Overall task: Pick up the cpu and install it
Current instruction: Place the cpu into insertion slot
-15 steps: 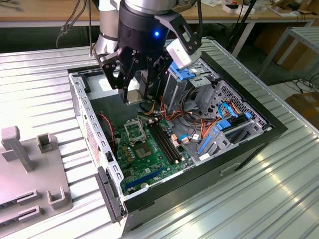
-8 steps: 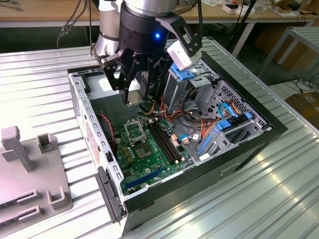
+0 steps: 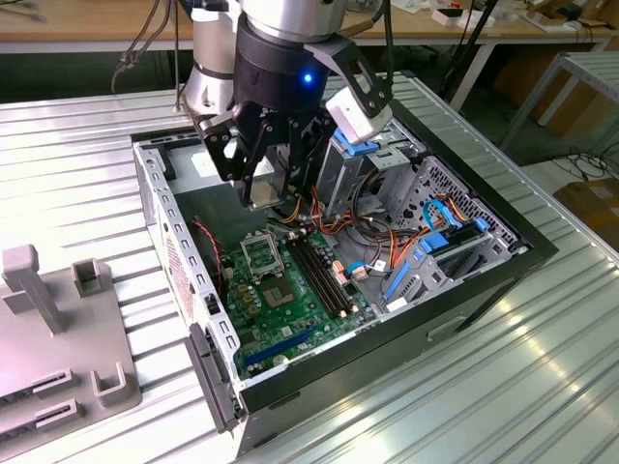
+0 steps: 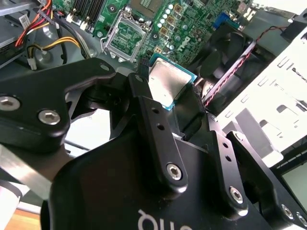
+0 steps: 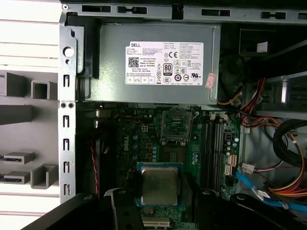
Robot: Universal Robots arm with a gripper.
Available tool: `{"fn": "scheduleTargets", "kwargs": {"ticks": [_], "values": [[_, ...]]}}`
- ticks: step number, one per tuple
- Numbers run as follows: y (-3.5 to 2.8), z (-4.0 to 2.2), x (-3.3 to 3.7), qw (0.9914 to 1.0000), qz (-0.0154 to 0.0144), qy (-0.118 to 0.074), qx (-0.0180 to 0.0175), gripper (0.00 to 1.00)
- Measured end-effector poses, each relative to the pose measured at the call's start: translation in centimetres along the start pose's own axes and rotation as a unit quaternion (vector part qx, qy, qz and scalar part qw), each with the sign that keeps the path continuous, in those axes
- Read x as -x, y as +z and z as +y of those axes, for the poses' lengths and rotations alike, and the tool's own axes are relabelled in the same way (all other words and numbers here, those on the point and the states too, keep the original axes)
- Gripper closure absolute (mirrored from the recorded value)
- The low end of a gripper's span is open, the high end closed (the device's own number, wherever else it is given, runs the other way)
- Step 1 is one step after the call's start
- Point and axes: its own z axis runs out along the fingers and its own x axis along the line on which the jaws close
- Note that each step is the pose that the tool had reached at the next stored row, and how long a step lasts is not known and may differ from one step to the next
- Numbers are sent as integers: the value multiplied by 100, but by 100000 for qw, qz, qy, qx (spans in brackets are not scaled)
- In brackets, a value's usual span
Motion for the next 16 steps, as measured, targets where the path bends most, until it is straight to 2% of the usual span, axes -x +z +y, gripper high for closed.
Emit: {"fn": "scheduleTargets", "kwargs": {"ticks": [3, 4, 5, 12, 16], "values": [[50, -33, -1, 100000, 0, 9, 4, 53], [133, -49, 52, 100000, 0, 12, 3, 53], [157, -50, 87, 100000, 4, 9, -3, 53], [240, -55, 213, 100000, -3, 10, 7, 53], [265, -56, 245, 100000, -1, 3, 5, 53]]}}
